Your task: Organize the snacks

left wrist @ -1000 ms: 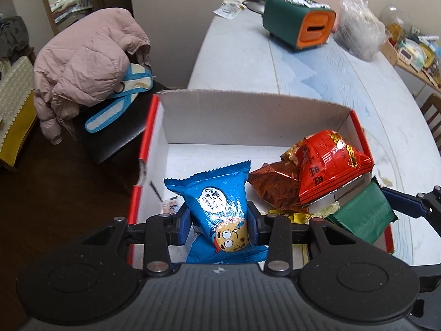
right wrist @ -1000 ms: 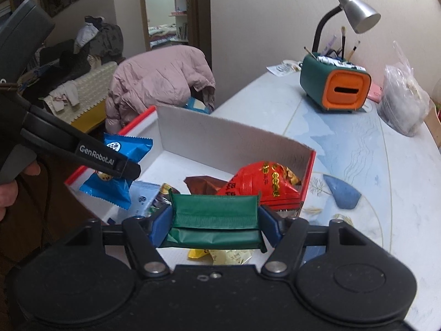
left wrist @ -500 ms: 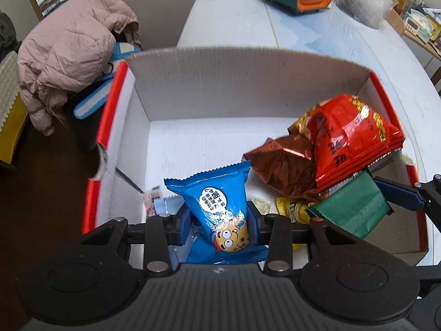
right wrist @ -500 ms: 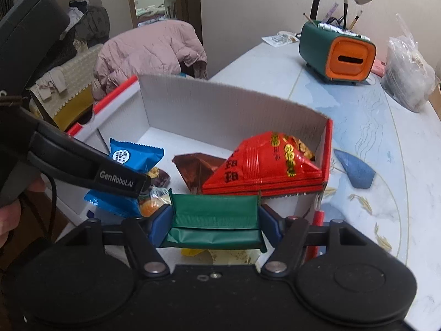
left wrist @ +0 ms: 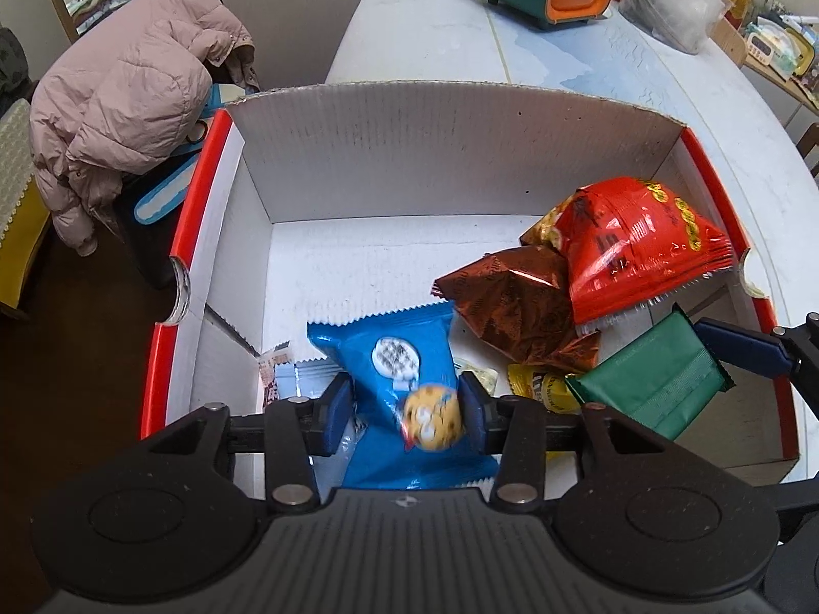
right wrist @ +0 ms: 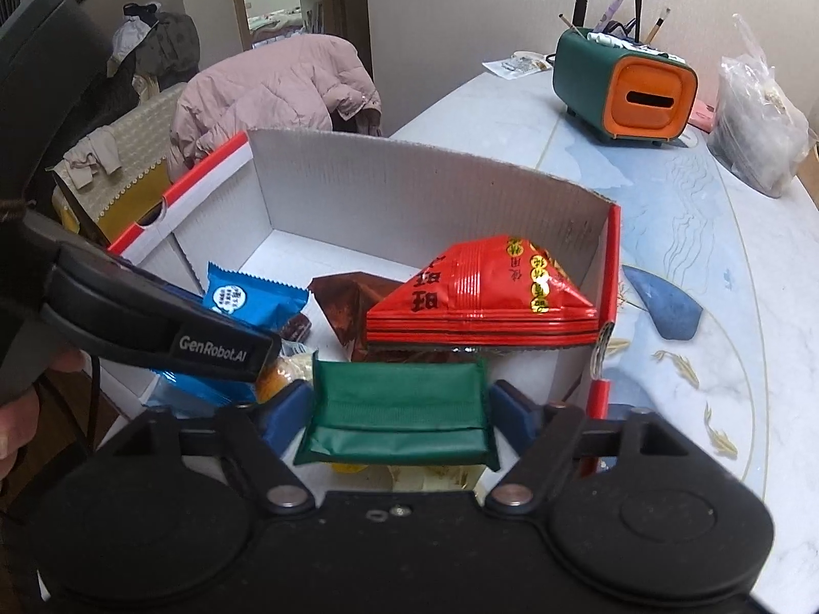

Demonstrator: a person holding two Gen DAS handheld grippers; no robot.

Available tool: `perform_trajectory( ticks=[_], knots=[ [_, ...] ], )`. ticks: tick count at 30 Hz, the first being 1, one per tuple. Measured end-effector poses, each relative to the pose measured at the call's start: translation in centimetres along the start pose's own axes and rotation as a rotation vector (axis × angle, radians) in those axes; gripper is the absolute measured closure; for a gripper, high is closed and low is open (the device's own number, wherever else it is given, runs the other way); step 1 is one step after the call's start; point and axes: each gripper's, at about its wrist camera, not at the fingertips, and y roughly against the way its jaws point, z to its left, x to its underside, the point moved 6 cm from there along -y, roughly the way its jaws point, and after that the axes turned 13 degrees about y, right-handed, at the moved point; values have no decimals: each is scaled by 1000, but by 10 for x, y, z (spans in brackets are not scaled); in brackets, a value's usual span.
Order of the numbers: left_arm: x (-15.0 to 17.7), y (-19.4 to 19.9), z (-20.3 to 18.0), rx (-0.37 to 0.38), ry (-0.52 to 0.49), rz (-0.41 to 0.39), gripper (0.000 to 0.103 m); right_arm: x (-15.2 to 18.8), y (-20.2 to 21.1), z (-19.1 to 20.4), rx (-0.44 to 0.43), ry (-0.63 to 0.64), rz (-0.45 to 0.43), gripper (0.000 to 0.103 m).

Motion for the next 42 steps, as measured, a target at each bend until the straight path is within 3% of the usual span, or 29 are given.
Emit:
perform_trajectory(
  ticks=[8,10,18,29,31,42],
  knots=[
    [6,18,3,44,13,-25,53,-2,18,-2,-17,-16,-36,23],
    [6,27,2,66,15,-48,46,-3,25,-3,-21,-21,-55,23],
    [10,72,3,129,21,-154,40,-13,64,-7,-27,-39,-153,14],
    [20,124,-1,182,35,-263,39,-13,116,-7,-25,-36,-269,11],
    [22,132,-2,185,35,-291,32,-11,125,-6,-8,-20,-295,3],
    [37,164,-9,223,29,-371,17,4,161,-12,16,-44,-367,0]
  ],
)
